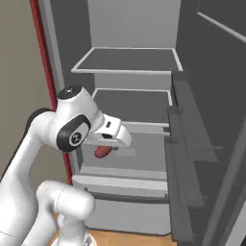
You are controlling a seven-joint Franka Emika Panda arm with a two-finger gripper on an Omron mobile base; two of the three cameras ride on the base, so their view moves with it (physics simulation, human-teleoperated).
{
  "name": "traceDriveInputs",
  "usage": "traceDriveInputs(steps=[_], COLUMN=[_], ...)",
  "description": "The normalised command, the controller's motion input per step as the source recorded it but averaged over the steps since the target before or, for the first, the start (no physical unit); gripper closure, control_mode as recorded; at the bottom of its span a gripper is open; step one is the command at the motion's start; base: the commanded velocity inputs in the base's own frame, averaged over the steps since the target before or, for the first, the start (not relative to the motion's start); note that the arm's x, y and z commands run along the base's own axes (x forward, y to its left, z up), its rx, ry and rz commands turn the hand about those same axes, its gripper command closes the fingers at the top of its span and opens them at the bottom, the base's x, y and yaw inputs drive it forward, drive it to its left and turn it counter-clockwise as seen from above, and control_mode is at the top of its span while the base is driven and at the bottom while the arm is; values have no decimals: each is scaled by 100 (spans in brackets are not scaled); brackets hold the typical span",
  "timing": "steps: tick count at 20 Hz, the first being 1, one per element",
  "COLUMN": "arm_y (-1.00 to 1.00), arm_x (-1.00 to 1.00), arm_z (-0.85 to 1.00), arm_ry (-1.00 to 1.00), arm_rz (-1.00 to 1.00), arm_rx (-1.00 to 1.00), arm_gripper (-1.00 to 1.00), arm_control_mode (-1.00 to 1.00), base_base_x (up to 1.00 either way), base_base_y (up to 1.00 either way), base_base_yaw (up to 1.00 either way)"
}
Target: Move the hot dog bun to the plate on the dining table and place the condiment next to that plate. Then navigate to the fridge and take the sausage and place it on the plate as well.
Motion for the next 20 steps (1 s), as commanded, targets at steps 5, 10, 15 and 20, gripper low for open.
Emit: traceDriveInputs(steps=[5,10,15,20], arm_y=[0,0,0,0], arm_x=[0,0,0,0], arm_z=[0,0,0,0], arm_ry=[0,0,0,0], arm_rz=[0,0,0,0], arm_rx=[0,0,0,0], arm_gripper=[100,100,100,100], arm_control_mode=[100,100,100,100], base_base_x=[-100,-97,-98,-100], base_base_y=[0,0,0,-10], base_base_yaw=[-37,-74,-72,-66])
